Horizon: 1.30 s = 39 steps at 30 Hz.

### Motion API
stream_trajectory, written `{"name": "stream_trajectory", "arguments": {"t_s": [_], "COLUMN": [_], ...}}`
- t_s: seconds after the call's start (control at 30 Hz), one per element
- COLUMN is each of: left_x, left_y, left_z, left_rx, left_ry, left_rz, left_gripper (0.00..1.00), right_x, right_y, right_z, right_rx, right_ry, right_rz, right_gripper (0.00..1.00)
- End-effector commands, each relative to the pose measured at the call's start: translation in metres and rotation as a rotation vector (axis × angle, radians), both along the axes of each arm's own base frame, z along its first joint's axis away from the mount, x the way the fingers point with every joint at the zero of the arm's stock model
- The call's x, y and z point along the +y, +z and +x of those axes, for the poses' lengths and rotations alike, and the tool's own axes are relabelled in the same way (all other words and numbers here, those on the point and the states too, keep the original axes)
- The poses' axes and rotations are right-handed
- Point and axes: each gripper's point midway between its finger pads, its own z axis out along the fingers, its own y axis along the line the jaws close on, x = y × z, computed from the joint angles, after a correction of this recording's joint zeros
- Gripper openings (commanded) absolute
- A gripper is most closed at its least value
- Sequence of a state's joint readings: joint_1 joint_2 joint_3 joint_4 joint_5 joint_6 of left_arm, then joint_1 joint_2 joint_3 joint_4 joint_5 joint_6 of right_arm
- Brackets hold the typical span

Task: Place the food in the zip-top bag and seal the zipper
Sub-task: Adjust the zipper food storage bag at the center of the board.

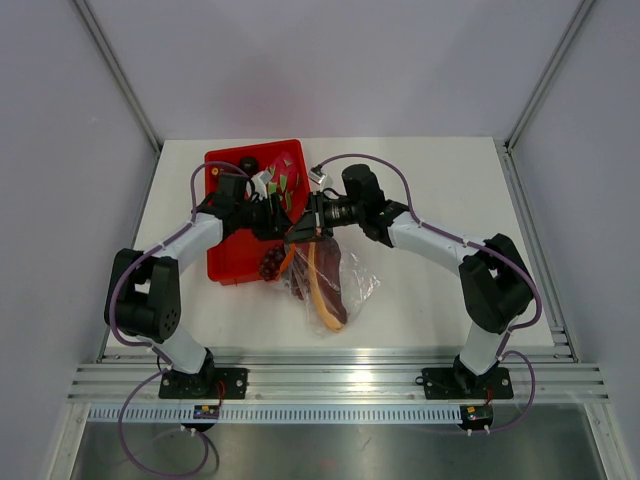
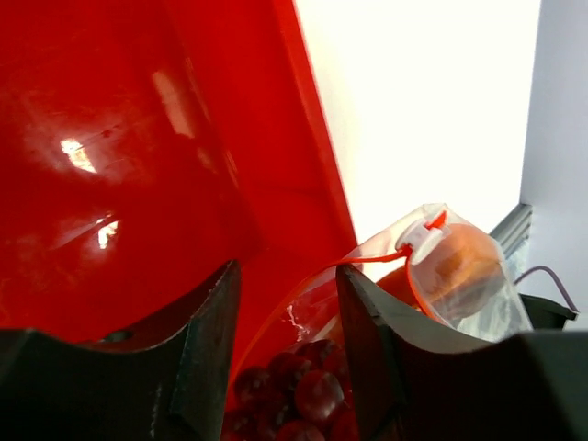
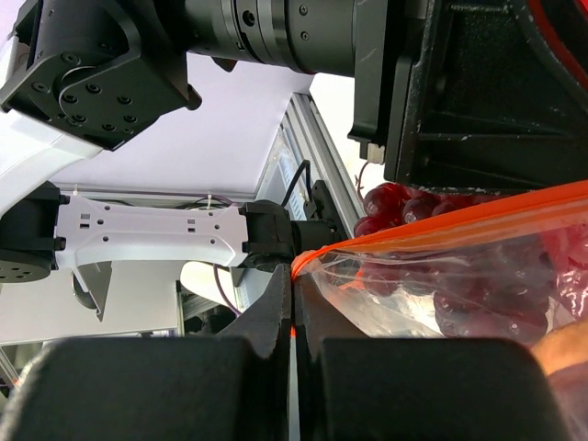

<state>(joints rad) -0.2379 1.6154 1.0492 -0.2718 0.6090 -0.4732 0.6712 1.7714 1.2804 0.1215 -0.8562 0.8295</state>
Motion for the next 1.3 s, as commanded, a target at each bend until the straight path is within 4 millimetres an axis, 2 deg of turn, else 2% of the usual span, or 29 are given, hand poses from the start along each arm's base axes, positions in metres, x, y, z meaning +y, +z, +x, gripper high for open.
{"name": "stream_trajectory", "arguments": {"t_s": [0.0,0.03,0.13,0.2,0.23,0.33,0.37,0.4,0.5,0.6,0.63,0.67,0.7,0.77,0.8,0.9,1.1,1.2,1.27], "left_x": [-0.015,-0.015,-0.016,-0.016,-0.015,-0.015,-0.014,-0.014,-0.01,-0.004,-0.003,-0.003,-0.004,-0.003,-0.002,-0.002,-0.005,-0.005,-0.007], "left_y": [0.021,0.022,0.028,0.027,0.027,0.027,0.026,0.025,0.027,0.036,0.041,0.045,0.059,0.069,0.079,0.09,0.101,0.101,0.109], "left_z": [0.007,0.006,0.003,0.001,-0.001,-0.004,-0.006,-0.007,-0.011,-0.018,-0.019,-0.022,-0.025,-0.027,-0.029,-0.033,-0.038,-0.04,-0.043], "left_rx": [-0.072,-0.072,-0.088,-0.08,-0.076,-0.07,-0.057,-0.049,-0.037,-0.035,-0.039,-0.038,-0.065,-0.071,-0.088,-0.081,-0.076,-0.068,-0.068], "left_ry": [-0.054,-0.059,-0.065,-0.074,-0.078,-0.086,-0.088,-0.088,-0.071,-0.041,-0.034,-0.031,-0.029,-0.012,-0.006,0.009,0.036,0.048,0.042], "left_rz": [-0.079,-0.086,-0.094,-0.09,-0.086,-0.084,-0.081,-0.08,-0.063,-0.042,-0.041,-0.048,-0.061,-0.069,-0.078,-0.097,-0.116,-0.093,-0.107], "left_gripper": [0.48,0.52,0.52,0.4,0.29,0.13,0.02,0.0,0.0,0.0,0.0,0.0,0.0,0.0,0.0,0.0,0.0,0.0,0.0], "right_x": [0.004,0.004,0.004,0.004,0.004,0.004,0.004,0.004,-0.001,-0.017,-0.024,-0.036,-0.043,-0.064,-0.069,-0.083,-0.089,-0.089,-0.09], "right_y": [0.024,0.024,0.022,0.023,0.023,0.024,0.025,0.025,0.024,0.023,0.027,0.023,0.022,0.016,0.014,0.003,-0.013,-0.01,-0.005], "right_z": [-0.003,-0.003,-0.002,-0.002,-0.002,-0.002,-0.003,-0.002,0.002,0.014,0.016,0.027,0.03,0.036,0.037,0.038,0.04,0.041,0.045], "right_rx": [-0.063,-0.062,-0.06,-0.06,-0.06,-0.062,-0.063,-0.066,-0.079,-0.089,-0.091,-0.085,-0.084,-0.074,-0.071,-0.048,-0.016,-0.024,-0.054], "right_ry": [0.036,0.036,0.034,0.033,0.033,0.034,0.036,0.033,0.005,-0.075,-0.099,-0.148,-0.168,-0.213,-0.221,-0.233,-0.235,-0.23,-0.235], "right_rz": [0.057,0.056,0.053,0.054,0.054,0.057,0.057,0.056,0.037,-0.004,-0.011,-0.029,-0.041,-0.092,-0.107,-0.149,-0.189,-0.201,-0.213], "right_gripper": [0.0,0.0,0.0,0.0,0.0,0.0,0.0,0.0,0.0,0.0,0.0,0.0,0.0,0.0,0.0,0.0,0.0,0.0,0.0]}}
